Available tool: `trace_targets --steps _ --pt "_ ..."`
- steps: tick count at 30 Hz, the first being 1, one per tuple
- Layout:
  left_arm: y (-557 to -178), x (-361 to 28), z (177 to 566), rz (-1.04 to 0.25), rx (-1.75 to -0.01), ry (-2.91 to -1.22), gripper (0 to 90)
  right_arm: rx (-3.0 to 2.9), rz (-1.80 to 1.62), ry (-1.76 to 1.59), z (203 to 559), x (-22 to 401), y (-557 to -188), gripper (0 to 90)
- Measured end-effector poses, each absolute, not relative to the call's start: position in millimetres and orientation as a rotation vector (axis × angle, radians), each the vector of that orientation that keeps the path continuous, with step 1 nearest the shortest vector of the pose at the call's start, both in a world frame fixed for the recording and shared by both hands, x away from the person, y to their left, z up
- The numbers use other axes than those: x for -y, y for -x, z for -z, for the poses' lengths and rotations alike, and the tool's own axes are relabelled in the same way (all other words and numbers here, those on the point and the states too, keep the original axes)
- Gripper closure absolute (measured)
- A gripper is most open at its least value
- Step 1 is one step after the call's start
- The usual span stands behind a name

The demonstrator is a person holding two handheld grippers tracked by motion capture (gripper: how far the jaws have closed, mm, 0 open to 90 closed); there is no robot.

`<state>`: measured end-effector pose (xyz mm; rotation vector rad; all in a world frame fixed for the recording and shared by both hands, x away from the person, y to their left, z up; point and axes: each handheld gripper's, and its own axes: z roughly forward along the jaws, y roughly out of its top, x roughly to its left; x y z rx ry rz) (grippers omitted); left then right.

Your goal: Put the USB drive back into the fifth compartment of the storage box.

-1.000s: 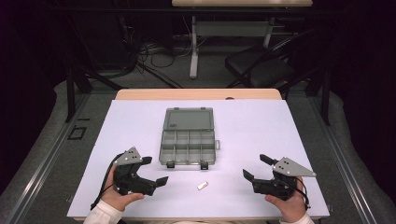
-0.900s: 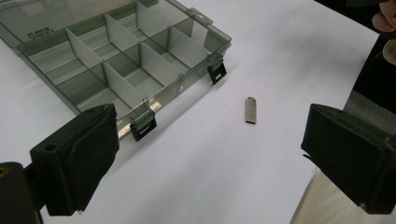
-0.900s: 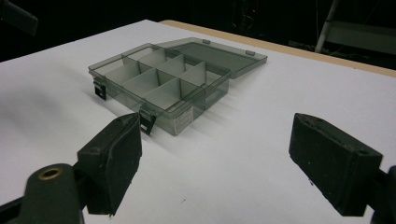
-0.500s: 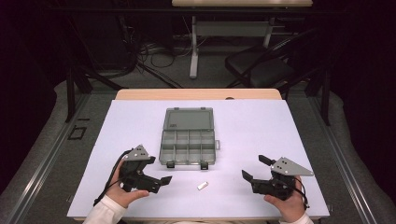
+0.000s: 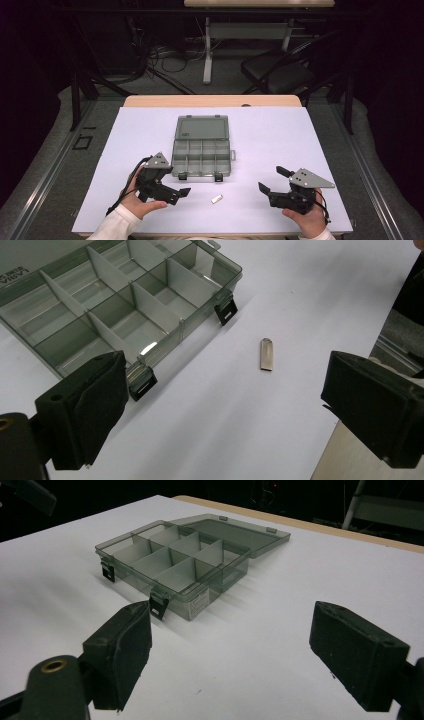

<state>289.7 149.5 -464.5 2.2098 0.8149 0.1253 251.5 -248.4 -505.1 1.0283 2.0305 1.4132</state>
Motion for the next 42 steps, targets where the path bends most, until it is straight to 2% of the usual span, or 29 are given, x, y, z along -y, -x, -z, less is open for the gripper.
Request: trace_targets --steps 11,20,28,38,42 --pt "-297 -133 458 -0.122 -0.779 -2.242 8.5 -2.032 -1.410 -1.025 505 249 -252 16.9" --pt "-302 -123 451 -0.114 -0.765 -2.234 15.6 -2.030 -1.406 -1.022 506 249 -252 16.9" --pt "-305 -115 448 -0.133 -0.759 -2.240 17.3 -2.038 -1.398 -1.023 506 250 -252 16.9" --pt "-306 -108 449 -0.141 -0.754 -2.270 32.6 -2.037 -1.399 -1.028 507 250 -253 16.9" --pt "-305 -106 448 -0.153 -0.756 -2.275 35.5 -2.035 -1.400 -1.023 507 249 -253 16.9"
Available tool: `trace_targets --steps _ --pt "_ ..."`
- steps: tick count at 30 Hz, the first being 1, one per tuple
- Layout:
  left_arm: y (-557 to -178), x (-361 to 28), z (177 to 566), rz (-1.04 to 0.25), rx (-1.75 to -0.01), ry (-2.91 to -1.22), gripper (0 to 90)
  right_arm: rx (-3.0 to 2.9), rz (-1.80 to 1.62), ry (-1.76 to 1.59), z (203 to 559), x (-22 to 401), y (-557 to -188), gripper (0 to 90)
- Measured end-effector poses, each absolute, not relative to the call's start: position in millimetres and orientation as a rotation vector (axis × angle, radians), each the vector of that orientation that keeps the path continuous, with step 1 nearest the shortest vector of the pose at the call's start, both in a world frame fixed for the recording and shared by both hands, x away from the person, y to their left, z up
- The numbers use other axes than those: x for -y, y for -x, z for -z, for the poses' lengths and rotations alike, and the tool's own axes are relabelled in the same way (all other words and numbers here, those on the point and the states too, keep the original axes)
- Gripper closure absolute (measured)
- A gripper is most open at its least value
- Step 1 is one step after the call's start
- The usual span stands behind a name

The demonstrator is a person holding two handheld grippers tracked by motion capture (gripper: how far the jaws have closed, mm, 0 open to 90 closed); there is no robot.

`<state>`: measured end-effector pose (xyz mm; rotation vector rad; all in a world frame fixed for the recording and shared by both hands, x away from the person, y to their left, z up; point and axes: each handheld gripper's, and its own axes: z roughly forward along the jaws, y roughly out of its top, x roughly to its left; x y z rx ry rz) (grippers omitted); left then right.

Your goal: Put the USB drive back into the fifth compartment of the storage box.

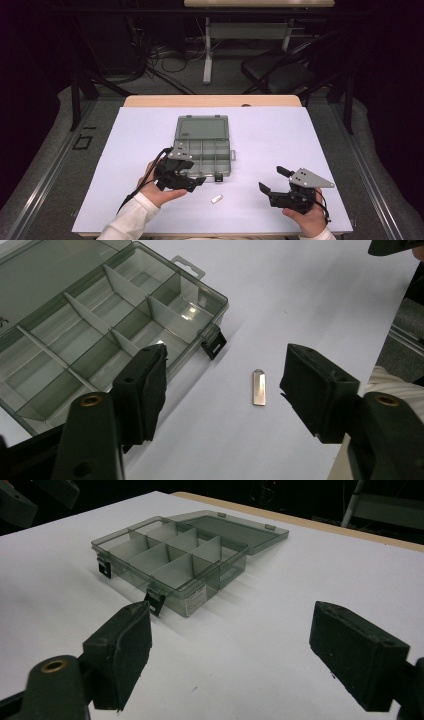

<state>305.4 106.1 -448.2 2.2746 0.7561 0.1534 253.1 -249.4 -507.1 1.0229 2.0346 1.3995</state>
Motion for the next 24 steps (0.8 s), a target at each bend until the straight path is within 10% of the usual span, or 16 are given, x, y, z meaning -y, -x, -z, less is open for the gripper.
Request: trace_targets --steps 24 --pt "-305 -82 462 -0.067 -0.791 -2.321 50.7 -2.053 -1.384 -1.021 509 249 -255 16.9"
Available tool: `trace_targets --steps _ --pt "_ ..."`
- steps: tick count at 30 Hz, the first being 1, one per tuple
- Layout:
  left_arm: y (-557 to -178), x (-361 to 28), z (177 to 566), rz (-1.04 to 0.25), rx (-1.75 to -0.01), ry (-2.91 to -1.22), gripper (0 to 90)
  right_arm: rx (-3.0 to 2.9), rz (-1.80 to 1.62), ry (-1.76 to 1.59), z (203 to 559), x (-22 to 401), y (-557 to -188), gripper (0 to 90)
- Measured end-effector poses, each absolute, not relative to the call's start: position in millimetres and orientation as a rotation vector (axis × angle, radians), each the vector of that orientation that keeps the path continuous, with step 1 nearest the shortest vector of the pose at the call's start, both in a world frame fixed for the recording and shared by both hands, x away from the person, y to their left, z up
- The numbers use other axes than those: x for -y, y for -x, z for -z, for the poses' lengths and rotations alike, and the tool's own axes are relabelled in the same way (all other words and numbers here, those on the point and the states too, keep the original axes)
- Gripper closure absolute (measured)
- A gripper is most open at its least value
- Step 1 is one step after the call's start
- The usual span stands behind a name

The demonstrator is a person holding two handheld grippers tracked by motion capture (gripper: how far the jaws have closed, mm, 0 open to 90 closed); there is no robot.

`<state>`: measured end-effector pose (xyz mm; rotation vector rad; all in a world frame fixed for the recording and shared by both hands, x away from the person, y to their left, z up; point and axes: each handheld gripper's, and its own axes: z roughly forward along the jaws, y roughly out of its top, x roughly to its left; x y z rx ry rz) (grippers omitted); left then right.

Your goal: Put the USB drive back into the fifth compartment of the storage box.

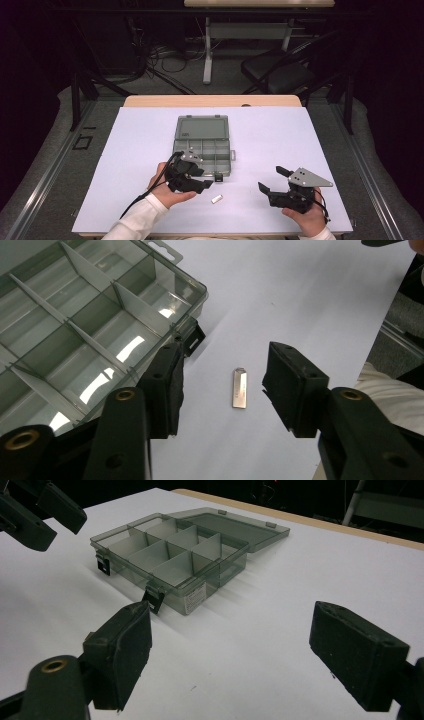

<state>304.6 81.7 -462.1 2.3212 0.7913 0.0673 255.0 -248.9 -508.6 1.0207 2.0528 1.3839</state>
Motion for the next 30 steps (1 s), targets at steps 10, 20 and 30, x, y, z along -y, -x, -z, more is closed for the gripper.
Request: trace_targets --steps 10,20,30 --pt "-302 -68 477 -0.045 -0.781 -2.387 59.1 -2.053 -1.382 -1.015 509 249 -254 17.0" --pt "-301 -58 491 -0.005 -0.777 -2.419 63.0 -2.059 -1.386 -1.017 510 248 -255 17.1" --pt "-300 -50 501 0.005 -0.781 -2.450 65.6 -2.066 -1.382 -1.019 510 248 -255 17.2"
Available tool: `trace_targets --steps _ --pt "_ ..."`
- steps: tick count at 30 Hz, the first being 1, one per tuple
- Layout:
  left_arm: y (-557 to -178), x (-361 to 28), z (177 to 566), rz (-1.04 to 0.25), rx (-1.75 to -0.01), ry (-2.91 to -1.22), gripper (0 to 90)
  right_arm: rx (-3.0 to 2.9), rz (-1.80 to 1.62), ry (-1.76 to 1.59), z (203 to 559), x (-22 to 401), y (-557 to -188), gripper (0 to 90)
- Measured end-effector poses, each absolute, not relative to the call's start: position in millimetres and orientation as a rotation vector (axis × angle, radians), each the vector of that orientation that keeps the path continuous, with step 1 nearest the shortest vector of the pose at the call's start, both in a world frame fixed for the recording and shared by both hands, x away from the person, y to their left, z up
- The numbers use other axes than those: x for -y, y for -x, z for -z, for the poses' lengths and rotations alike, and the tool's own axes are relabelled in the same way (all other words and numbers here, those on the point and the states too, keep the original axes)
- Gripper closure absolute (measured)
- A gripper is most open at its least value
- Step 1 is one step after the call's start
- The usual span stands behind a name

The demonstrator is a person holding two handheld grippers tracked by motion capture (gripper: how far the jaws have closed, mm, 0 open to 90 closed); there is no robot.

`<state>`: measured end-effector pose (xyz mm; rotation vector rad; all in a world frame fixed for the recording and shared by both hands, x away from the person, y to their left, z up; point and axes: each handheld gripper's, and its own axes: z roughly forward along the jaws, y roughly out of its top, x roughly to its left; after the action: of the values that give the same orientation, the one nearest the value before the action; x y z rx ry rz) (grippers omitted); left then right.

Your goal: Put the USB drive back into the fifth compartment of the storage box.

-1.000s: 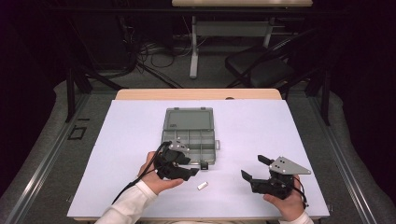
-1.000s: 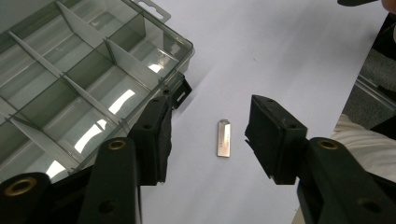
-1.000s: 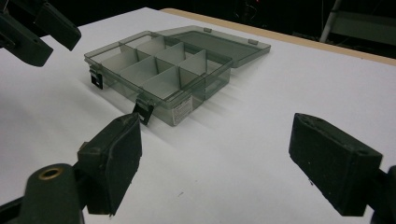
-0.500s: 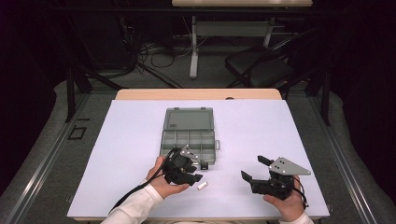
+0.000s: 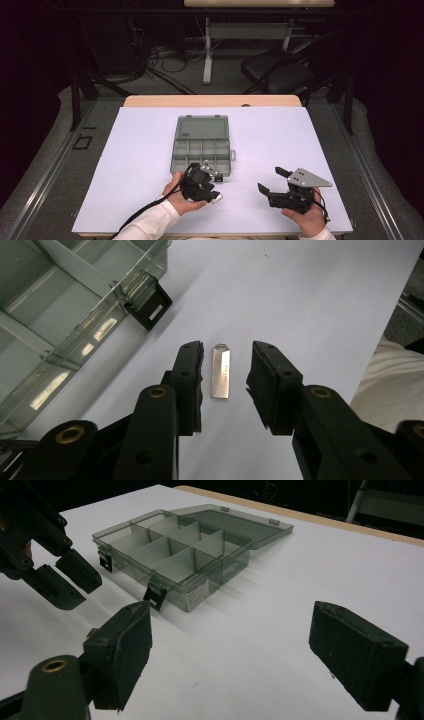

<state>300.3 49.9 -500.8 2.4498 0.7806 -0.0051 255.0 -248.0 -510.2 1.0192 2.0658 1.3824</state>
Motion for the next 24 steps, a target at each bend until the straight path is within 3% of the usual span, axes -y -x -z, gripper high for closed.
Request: trace_targets --steps 24 --pt "-300 -37 521 0.002 -0.811 -2.505 69.0 -2.073 -1.388 -1.011 511 248 -256 17.5"
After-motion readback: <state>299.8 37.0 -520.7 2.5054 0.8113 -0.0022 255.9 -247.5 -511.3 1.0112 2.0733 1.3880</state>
